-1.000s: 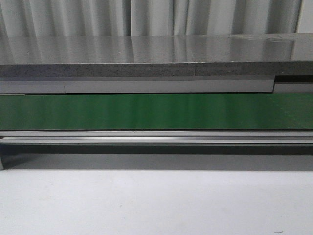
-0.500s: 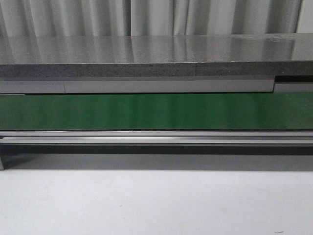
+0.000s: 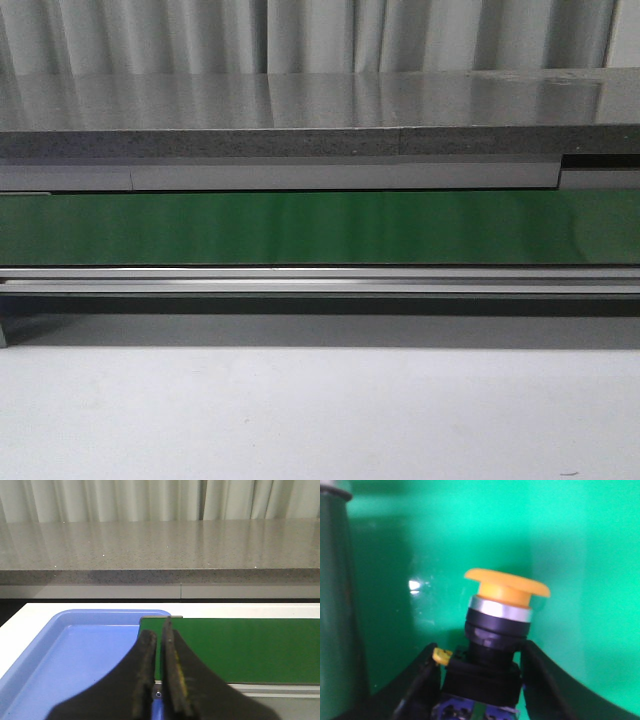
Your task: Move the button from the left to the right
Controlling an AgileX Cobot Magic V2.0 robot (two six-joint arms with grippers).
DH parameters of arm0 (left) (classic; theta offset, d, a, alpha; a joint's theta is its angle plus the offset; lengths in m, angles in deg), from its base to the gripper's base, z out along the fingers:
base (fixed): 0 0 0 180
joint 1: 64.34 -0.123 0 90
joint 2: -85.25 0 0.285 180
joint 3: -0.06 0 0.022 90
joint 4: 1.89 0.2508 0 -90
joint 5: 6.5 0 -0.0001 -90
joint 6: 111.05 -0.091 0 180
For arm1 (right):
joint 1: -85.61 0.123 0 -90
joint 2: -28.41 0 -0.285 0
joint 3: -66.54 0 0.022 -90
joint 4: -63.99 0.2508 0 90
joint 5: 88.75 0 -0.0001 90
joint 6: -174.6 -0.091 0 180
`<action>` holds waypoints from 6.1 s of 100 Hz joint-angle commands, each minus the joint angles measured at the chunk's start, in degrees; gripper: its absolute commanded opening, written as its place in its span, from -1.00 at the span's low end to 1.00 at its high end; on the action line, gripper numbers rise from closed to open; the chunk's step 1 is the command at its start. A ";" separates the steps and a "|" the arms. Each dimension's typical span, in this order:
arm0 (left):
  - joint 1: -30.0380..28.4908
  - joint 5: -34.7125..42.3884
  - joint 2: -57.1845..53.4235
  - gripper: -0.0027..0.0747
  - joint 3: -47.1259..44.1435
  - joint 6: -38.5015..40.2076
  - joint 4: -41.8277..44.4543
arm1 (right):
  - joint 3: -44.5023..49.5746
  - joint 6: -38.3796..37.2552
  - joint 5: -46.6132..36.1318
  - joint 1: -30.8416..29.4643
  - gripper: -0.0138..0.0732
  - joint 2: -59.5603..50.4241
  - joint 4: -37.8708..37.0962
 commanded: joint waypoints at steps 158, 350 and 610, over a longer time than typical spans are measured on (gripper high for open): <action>0.34 5.05 0.65 -0.92 1.68 -0.03 -0.65 | 9.73 -0.34 -20.15 22.91 0.37 -43.82 7.17; 0.34 5.05 0.65 -0.92 1.68 -0.03 -0.65 | 56.95 -0.39 -27.63 33.79 -0.84 -97.94 12.20; 0.34 5.05 0.65 -0.92 1.68 -0.03 -0.65 | 74.59 -14.24 -34.16 27.79 -0.84 -111.91 -2.41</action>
